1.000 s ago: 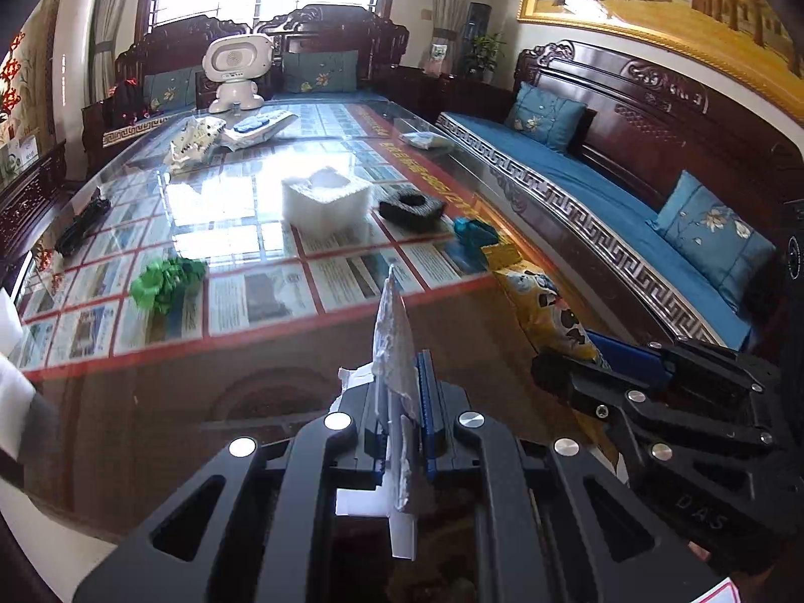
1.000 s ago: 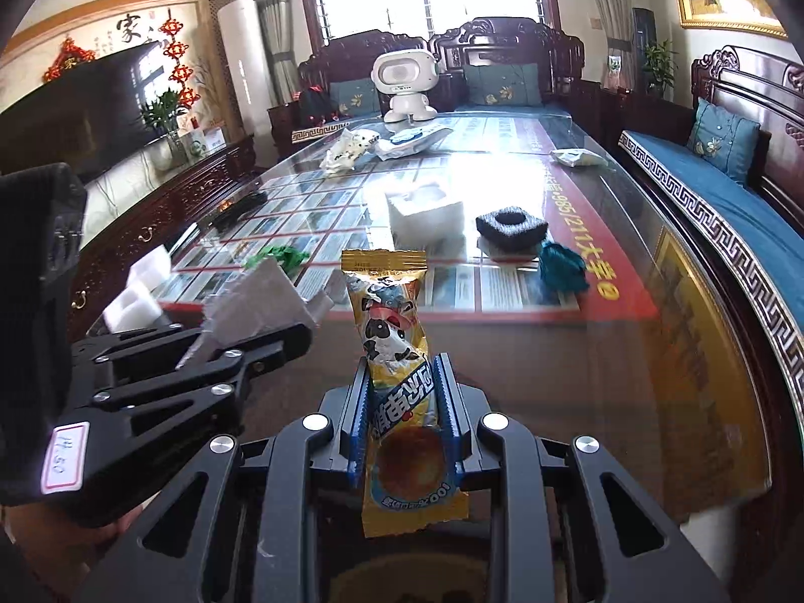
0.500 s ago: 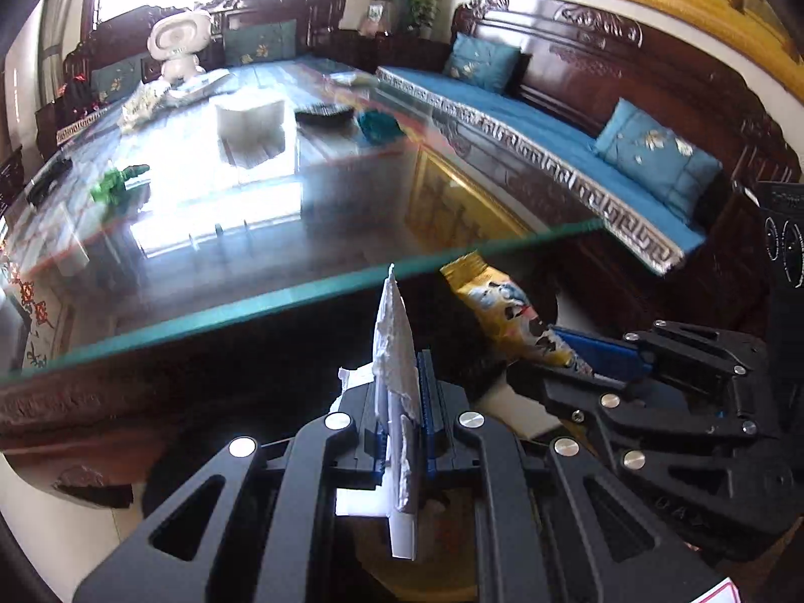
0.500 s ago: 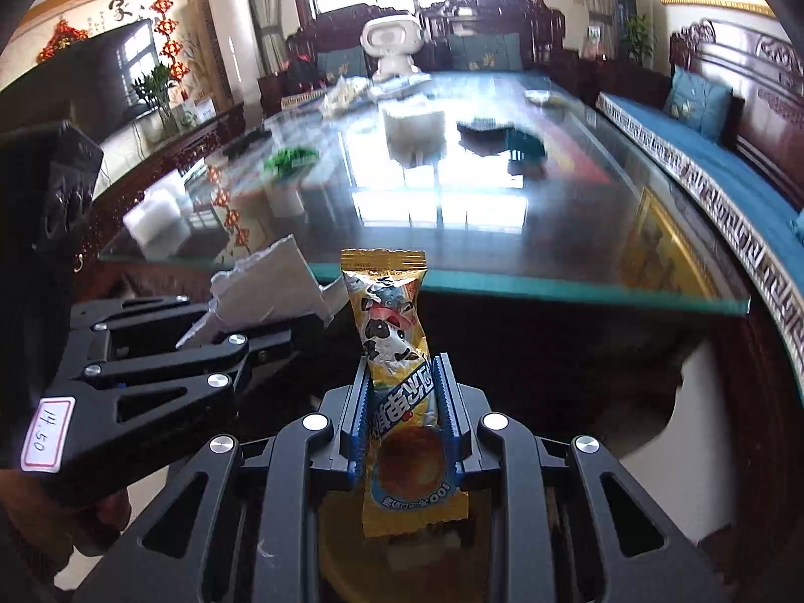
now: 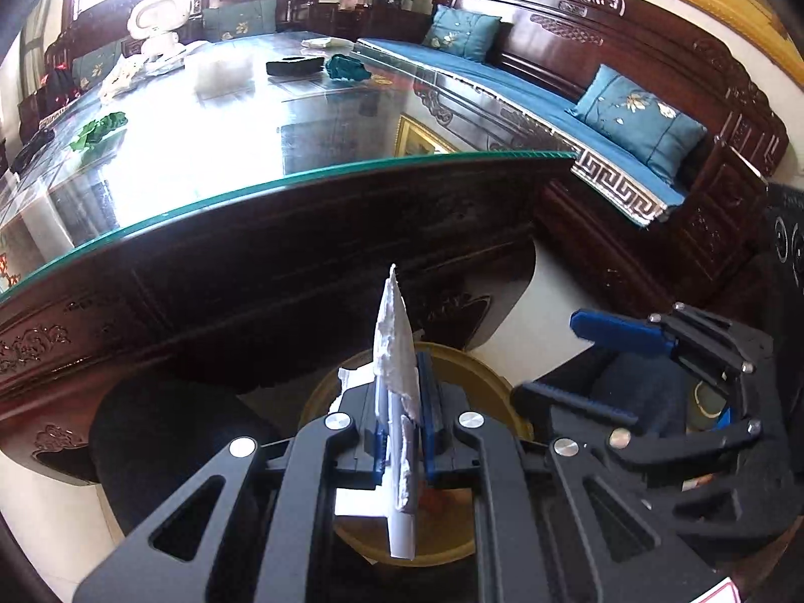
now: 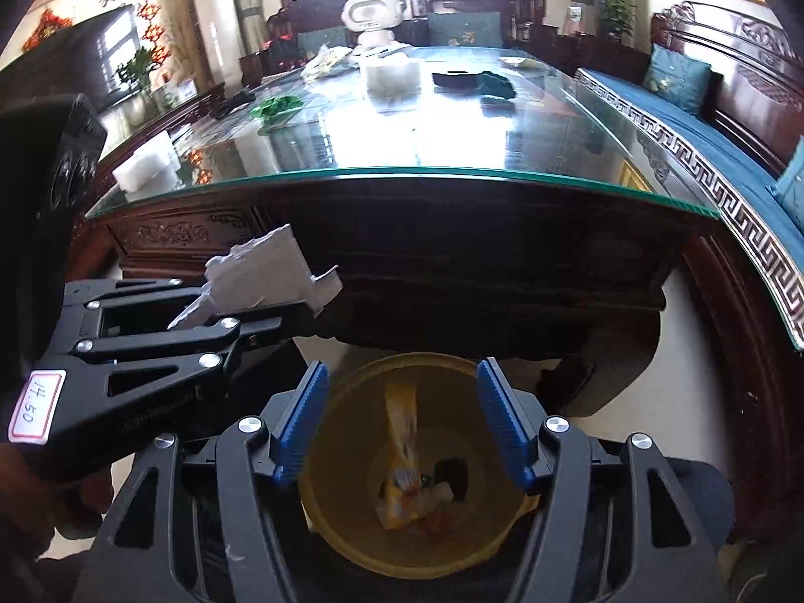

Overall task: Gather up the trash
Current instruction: 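Open both grippers over the bin to drop the paper and wrapper, then move both grippers back over the table toward the teal cloth and green paper, then grasp the teal cloth with the right gripper, then grasp the green crumpled paper with the left gripper while the right holds the teal cloth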

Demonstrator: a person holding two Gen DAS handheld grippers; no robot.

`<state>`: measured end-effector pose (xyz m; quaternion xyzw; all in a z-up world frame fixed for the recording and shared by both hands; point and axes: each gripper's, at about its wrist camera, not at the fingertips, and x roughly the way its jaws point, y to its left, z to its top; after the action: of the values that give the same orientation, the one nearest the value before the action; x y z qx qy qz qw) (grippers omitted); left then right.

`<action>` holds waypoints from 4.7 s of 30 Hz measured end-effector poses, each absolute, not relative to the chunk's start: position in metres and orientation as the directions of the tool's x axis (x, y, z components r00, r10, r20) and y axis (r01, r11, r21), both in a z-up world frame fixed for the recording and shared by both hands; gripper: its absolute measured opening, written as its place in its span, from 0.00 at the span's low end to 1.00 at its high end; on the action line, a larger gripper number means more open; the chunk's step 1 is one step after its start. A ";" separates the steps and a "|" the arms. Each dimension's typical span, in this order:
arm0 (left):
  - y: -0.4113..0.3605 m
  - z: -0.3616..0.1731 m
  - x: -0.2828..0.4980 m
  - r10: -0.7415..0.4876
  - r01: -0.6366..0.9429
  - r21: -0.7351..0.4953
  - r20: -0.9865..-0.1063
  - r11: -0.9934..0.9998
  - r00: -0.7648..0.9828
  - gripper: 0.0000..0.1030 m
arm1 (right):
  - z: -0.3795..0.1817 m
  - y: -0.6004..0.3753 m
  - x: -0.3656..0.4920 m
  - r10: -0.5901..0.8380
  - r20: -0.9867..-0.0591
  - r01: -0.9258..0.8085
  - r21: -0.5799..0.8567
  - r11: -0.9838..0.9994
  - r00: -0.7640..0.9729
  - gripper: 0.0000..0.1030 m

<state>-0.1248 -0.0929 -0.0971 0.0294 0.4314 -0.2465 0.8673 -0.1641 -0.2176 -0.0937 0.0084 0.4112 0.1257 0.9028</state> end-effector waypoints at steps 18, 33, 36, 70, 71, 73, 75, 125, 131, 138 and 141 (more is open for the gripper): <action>-0.119 -0.111 -0.130 -0.428 0.546 -0.152 -0.798 0.824 0.424 0.12 | -0.077 -0.252 -0.155 0.191 -0.696 -0.137 0.133 0.982 0.692 0.59; -0.129 -0.111 -0.138 -0.427 0.574 -0.132 -0.802 0.808 0.417 0.38 | -0.073 -0.257 -0.154 0.190 -0.679 -0.134 0.135 0.982 0.709 0.60; -0.128 -0.110 -0.135 -0.423 0.568 -0.130 -0.801 0.813 0.422 0.38 | -0.073 -0.256 -0.153 0.194 -0.679 -0.141 0.134 0.981 0.708 0.60; -0.052 -0.009 0.066 -0.196 0.198 -0.071 -0.646 0.978 0.738 0.91 | 0.006 -0.210 0.041 0.251 -0.610 -0.234 0.110 0.966 0.752 0.65; -0.053 -0.009 0.073 -0.189 0.192 -0.066 -0.646 0.979 0.740 0.92 | 0.006 -0.210 0.048 0.252 -0.613 -0.233 0.112 0.966 0.749 0.65; -0.054 -0.010 0.094 -0.172 0.174 -0.062 -0.650 0.983 0.740 0.94 | 0.004 -0.211 0.066 0.251 -0.616 -0.228 0.117 0.967 0.746 0.65; -0.052 -0.012 0.112 -0.162 0.148 -0.077 -0.653 0.986 0.740 0.96 | 0.001 -0.214 0.091 0.236 -0.631 -0.209 0.119 0.971 0.739 0.66; 0.016 -0.034 0.203 -0.003 0.001 -0.002 -0.666 1.000 0.746 0.96 | -0.039 -0.138 0.200 0.291 -0.728 -0.318 0.106 0.942 0.621 0.39; 0.059 -0.047 0.216 0.021 -0.042 -0.011 -0.711 0.999 0.703 0.96 | -0.043 -0.095 0.198 0.338 -0.733 -0.365 0.131 0.922 0.591 0.40; 0.093 -0.060 0.229 -0.040 -0.024 -0.074 -0.750 0.997 0.660 0.96 | -0.045 -0.067 0.200 0.364 -0.738 -0.394 0.144 0.908 0.569 0.40; 0.099 -0.067 0.239 -0.034 -0.030 -0.069 -0.770 0.997 0.637 0.96 | -0.045 -0.062 0.202 0.366 -0.738 -0.395 0.146 0.907 0.567 0.40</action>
<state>0.2395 0.0987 -0.0668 -0.0375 0.4262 -0.0010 0.9039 0.2015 -0.0620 -0.0455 -0.0176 0.4127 0.2152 0.8849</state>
